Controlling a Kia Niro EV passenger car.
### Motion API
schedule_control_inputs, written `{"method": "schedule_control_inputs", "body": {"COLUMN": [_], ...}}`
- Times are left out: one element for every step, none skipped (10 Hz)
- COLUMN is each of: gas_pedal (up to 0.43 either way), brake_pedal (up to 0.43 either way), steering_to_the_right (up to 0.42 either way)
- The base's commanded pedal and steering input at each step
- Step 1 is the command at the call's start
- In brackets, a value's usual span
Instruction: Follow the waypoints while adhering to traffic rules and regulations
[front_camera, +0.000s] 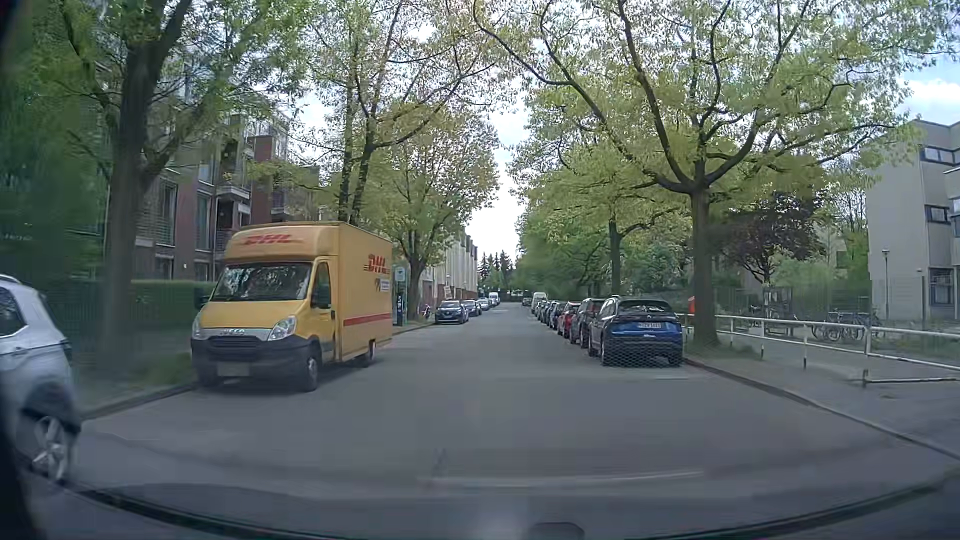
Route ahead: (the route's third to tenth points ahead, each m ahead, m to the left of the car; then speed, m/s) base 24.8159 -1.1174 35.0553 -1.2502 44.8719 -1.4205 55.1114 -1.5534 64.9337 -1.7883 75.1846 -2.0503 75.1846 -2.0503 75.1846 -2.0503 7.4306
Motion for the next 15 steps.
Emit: {"method": "schedule_control_inputs", "body": {"gas_pedal": [0.331, 0.331, 0.331, 0.331, 0.331, 0.331, 0.331, 0.331, 0.331, 0.331, 0.331, 0.331, 0.331, 0.331, 0.331], "brake_pedal": [0.024, 0.024, 0.024, 0.024, 0.024, 0.024, 0.024, 0.024, 0.024, 0.024, 0.024, 0.024, 0.024, 0.024, 0.024], "steering_to_the_right": [0.001, 0.001, 0.001, 0.001, 0.001, 0.001, 0.001, 0.001, 0.001, 0.002, 0.002, 0.004, 0.004, 0.003, 0.003]}}
